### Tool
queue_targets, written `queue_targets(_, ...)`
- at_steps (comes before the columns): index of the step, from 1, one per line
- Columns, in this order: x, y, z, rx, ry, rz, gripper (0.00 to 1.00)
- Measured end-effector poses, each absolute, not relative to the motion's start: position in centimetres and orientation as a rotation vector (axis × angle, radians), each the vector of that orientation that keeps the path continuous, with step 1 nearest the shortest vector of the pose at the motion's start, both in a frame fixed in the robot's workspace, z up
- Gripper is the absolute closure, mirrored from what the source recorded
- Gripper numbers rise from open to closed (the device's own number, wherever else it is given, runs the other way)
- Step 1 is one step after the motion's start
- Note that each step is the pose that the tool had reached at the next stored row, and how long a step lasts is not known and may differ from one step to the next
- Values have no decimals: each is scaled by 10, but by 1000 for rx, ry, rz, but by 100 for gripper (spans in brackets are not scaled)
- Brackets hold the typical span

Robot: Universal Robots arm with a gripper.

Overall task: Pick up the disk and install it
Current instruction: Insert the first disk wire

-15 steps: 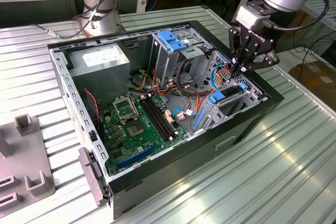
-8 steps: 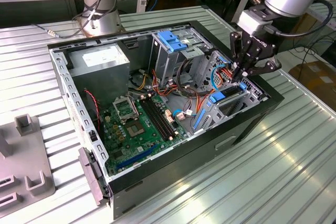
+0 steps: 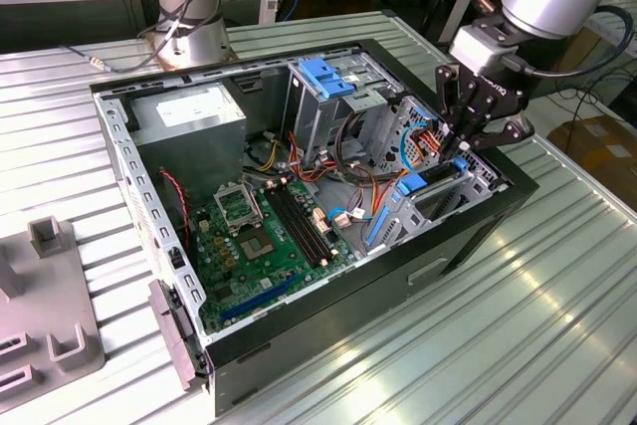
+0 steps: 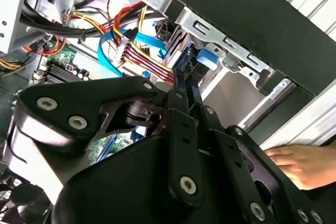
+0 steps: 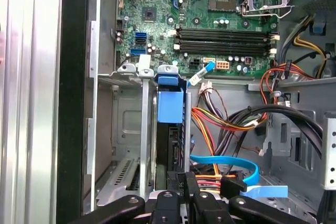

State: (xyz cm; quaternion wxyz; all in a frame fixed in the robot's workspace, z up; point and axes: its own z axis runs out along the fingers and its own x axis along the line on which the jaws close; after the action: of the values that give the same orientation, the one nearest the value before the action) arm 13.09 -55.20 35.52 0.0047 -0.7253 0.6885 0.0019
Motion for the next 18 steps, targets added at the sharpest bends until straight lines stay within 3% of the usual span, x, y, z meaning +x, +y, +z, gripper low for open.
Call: queue_targets(18, 130, -556, 347, -2274, 2154, 6, 84)
